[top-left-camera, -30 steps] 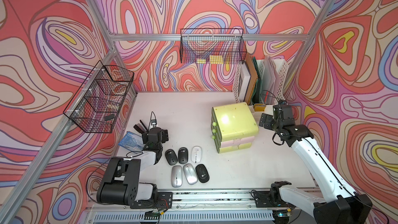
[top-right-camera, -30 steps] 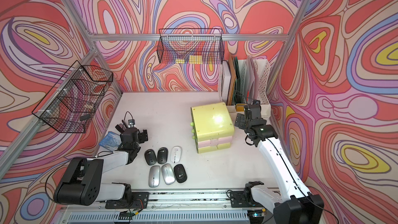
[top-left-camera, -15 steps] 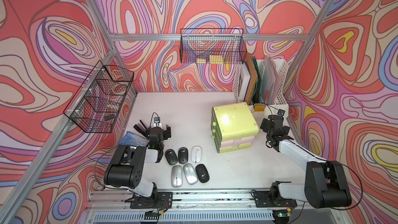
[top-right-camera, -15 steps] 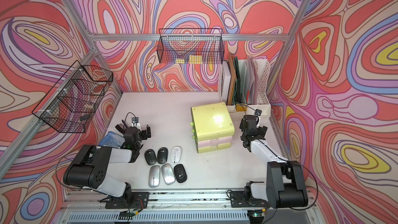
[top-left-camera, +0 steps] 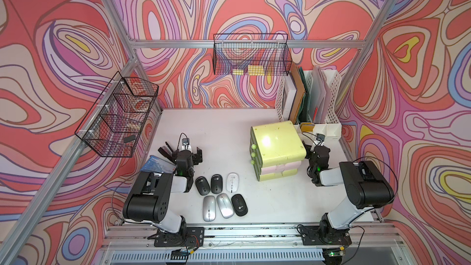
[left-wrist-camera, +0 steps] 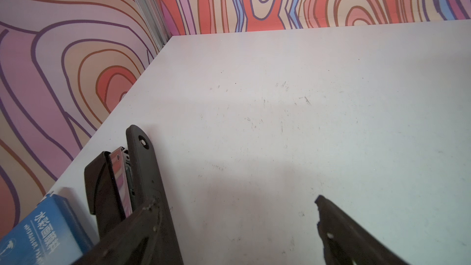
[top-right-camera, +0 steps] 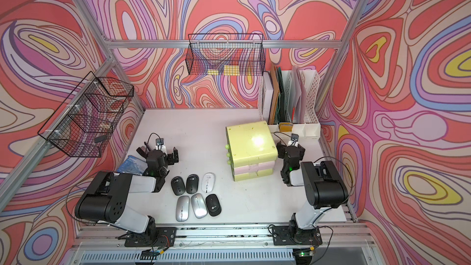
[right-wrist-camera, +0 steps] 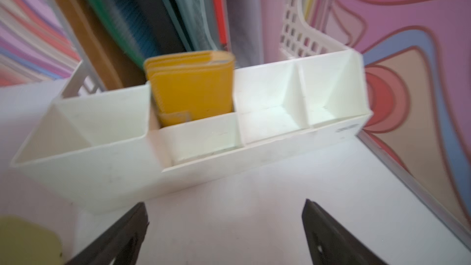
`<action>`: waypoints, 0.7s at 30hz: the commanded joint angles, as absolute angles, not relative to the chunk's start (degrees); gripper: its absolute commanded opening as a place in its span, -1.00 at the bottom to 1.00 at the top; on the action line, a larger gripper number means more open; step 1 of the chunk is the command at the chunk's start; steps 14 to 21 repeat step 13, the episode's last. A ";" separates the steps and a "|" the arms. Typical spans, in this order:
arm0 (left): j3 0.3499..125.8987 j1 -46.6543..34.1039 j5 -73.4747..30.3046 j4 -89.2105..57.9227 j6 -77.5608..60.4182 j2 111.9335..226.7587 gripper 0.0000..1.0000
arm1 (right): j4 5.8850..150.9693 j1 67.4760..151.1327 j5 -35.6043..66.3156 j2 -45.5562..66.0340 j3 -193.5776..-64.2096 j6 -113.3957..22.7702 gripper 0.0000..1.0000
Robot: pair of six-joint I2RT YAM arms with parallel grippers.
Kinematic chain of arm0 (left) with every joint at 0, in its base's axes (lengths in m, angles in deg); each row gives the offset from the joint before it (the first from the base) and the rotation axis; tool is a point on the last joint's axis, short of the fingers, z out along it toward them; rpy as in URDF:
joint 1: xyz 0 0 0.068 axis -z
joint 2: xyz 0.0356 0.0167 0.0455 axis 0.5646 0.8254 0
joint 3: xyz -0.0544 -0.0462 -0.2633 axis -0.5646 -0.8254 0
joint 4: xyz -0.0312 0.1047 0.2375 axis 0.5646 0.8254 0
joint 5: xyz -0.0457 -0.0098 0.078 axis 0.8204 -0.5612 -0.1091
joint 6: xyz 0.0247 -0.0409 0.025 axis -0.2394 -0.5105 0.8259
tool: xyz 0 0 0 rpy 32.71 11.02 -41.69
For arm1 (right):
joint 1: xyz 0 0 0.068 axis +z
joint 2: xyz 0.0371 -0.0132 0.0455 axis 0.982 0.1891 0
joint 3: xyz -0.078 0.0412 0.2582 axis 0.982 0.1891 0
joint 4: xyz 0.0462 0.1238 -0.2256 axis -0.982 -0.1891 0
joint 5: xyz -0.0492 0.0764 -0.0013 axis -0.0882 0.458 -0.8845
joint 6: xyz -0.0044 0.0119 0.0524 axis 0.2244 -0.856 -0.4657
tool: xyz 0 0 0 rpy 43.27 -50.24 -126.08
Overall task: Take the mice out of the drawer
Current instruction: Reset both arms
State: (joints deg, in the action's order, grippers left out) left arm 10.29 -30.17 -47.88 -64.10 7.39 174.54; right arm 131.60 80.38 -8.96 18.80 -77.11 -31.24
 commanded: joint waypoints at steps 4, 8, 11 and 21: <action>10.74 -30.07 -47.81 -65.60 8.11 174.63 1.00 | 130.78 80.32 -1.94 19.27 -79.57 -29.02 0.97; 11.08 -30.56 -46.94 -64.94 7.56 174.73 1.00 | 132.66 80.33 -2.31 19.57 -79.04 -28.72 0.97; 11.65 -32.44 -43.04 -62.72 6.49 174.17 1.00 | 132.34 80.33 -2.27 19.39 -79.03 -28.81 0.97; 11.29 -32.44 -43.06 -63.65 6.67 174.26 1.00 | 132.55 80.26 -2.29 19.47 -79.03 -28.81 0.97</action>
